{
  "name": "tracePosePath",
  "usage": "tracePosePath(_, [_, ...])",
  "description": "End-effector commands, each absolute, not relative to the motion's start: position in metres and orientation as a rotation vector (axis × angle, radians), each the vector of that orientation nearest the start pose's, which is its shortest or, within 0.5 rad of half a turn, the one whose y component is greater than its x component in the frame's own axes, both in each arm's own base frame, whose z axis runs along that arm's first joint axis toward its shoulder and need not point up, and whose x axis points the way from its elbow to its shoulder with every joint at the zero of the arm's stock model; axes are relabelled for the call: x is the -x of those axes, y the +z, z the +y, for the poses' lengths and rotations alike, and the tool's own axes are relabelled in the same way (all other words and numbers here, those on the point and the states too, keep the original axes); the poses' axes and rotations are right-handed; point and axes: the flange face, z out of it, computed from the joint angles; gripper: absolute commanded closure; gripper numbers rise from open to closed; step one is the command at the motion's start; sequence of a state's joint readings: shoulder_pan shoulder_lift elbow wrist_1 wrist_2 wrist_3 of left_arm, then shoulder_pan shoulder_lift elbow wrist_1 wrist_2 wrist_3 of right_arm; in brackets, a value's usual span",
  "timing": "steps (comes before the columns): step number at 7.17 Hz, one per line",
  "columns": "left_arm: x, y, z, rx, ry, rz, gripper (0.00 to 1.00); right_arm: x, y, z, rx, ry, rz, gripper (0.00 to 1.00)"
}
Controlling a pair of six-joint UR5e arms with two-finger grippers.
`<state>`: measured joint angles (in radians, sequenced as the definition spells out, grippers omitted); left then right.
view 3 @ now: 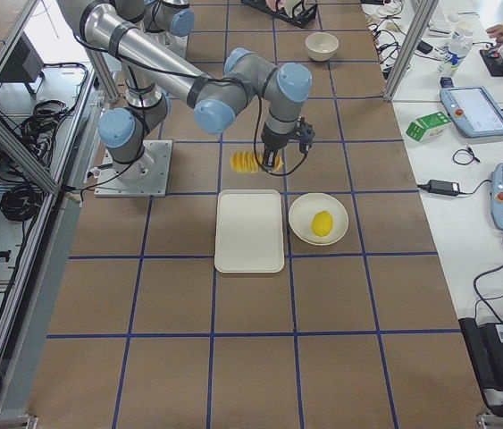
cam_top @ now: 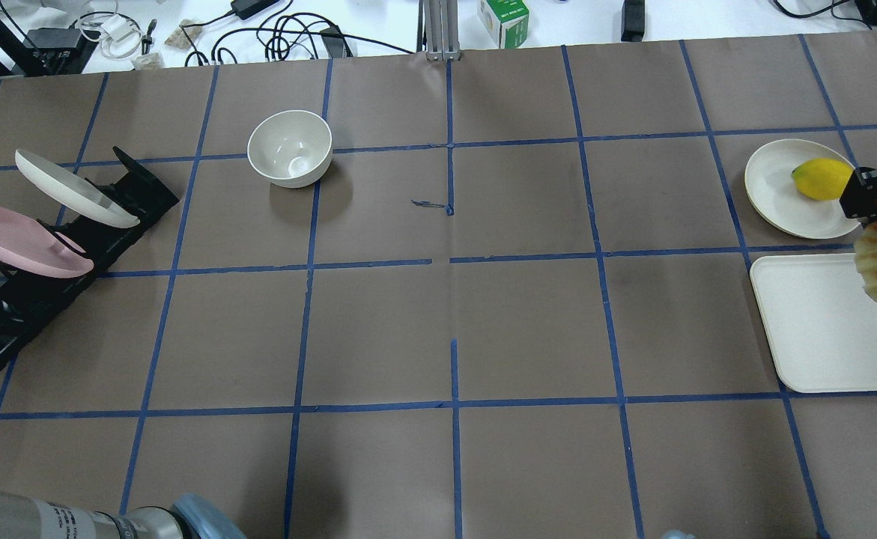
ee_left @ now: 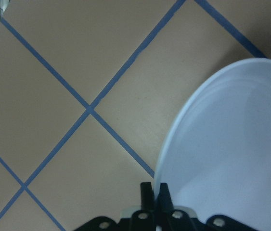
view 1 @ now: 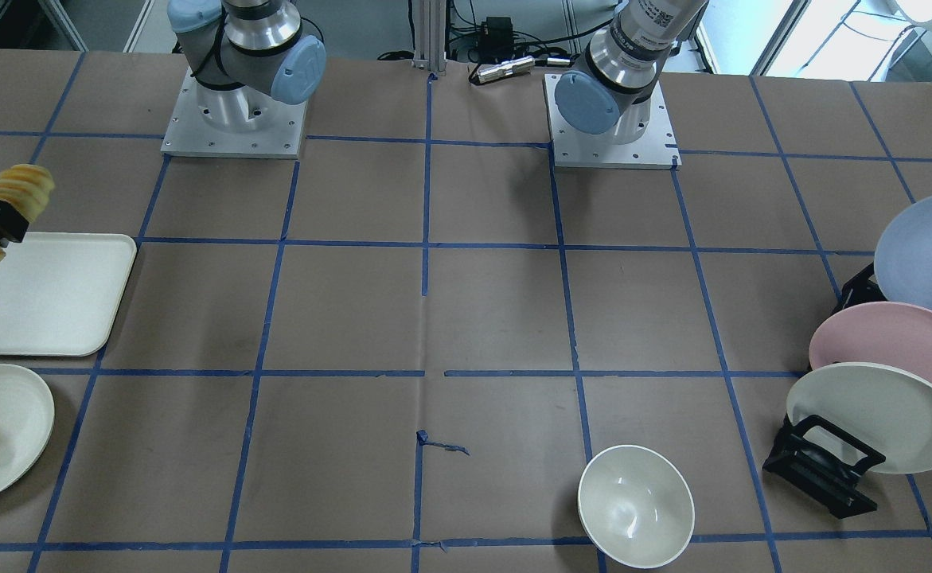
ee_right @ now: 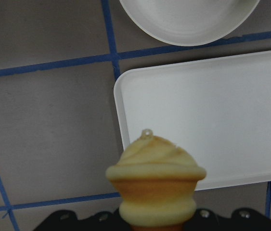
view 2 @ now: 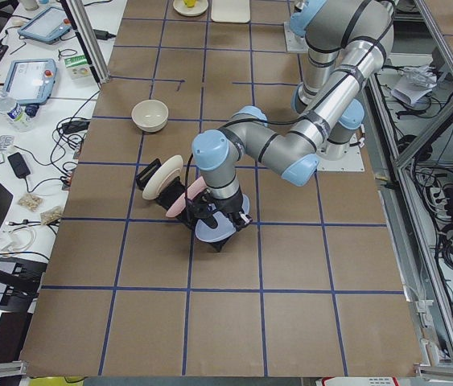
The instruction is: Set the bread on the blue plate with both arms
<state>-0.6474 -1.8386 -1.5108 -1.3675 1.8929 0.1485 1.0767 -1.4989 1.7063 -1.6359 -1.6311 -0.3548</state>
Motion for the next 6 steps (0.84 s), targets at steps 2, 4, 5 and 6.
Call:
tracePosePath(2, [-0.353,0.448,-0.408,1.14,0.41,2.83,1.0,0.017,0.422,-0.493,-0.163,0.24,3.143,1.0])
tracePosePath(4, [-0.293,0.453,-0.411,1.191,0.433,3.077,1.0,-0.041,0.431,-0.487,-0.025,0.212,3.162,1.0])
tracePosePath(5, [-0.25,0.463,-0.424,1.138,0.383,3.172,1.0,-0.064,0.432,-0.486,-0.044,0.207,3.168,1.0])
tracePosePath(6, [-0.205,0.462,-0.439,1.029,0.39,3.23,1.0,-0.088,0.436,-0.484,-0.056,0.188,3.175,1.0])
